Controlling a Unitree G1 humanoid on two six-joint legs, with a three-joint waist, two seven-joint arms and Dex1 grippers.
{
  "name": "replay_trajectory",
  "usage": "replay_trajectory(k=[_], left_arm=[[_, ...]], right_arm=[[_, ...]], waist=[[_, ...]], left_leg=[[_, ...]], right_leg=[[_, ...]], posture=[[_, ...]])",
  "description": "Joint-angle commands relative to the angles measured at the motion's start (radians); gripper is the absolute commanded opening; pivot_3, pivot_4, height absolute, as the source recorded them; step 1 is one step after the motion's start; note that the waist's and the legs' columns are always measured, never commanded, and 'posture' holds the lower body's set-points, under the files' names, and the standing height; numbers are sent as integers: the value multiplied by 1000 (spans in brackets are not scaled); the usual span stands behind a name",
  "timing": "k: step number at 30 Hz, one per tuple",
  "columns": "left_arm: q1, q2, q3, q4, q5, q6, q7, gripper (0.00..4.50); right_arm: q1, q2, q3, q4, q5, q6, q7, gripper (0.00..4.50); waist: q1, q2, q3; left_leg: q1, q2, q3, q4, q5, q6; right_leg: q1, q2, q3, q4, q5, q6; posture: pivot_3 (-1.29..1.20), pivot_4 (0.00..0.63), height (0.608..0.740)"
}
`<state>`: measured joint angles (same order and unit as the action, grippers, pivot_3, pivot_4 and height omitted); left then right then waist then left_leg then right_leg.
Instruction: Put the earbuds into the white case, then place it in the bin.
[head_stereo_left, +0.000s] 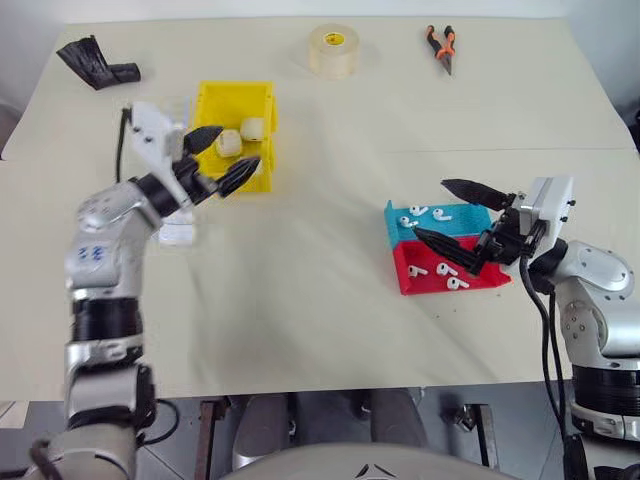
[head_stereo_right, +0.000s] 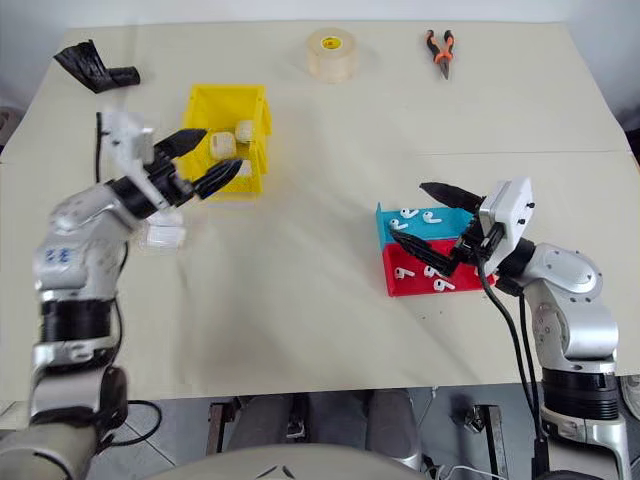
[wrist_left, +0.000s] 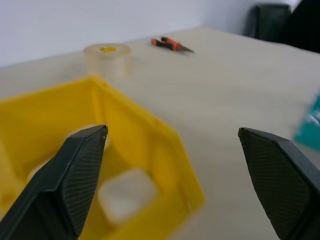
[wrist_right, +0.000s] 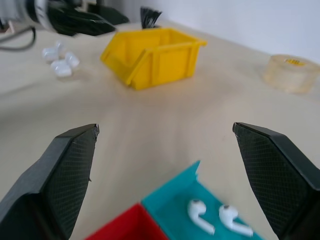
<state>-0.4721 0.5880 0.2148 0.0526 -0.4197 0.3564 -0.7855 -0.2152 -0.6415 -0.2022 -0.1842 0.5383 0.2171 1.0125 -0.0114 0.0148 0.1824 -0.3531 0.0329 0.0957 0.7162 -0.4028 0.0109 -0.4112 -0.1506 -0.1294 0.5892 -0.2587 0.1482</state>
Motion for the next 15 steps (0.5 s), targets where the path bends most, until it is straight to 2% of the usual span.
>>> replay_trajectory(k=[1,5,14,15], left_arm=[[114,64,53,-103,-52,-73,-135,4444],[221,72,57,-182,-55,-114,-158,4444],[247,0,-32,-246,-28,-158,-115,4444],[245,-2,-48,-249,7,-190,-102,4444]], right_arm=[[0,-40,-19,-4,20,-2,43,4500],[-4,-65,-16,28,13,-11,85,4500],[5,-87,-5,70,-3,-29,159,4500],[9,-85,-9,74,-7,-39,159,4500]], waist=[[3,0,0],[21,0,0],[32,-1,0],[32,-1,0]], left_leg=[[0,0,0,0,0,0],[0,0,0,1,0,0],[0,0,0,2,0,0],[0,0,0,2,0,0]], right_leg=[[0,0,0,0,0,0],[1,0,0,0,0,0],[1,0,0,0,0,0],[1,0,0,0,0,0]], posture=[[0,150,740],[0,150,740],[0,150,740],[0,150,740]])
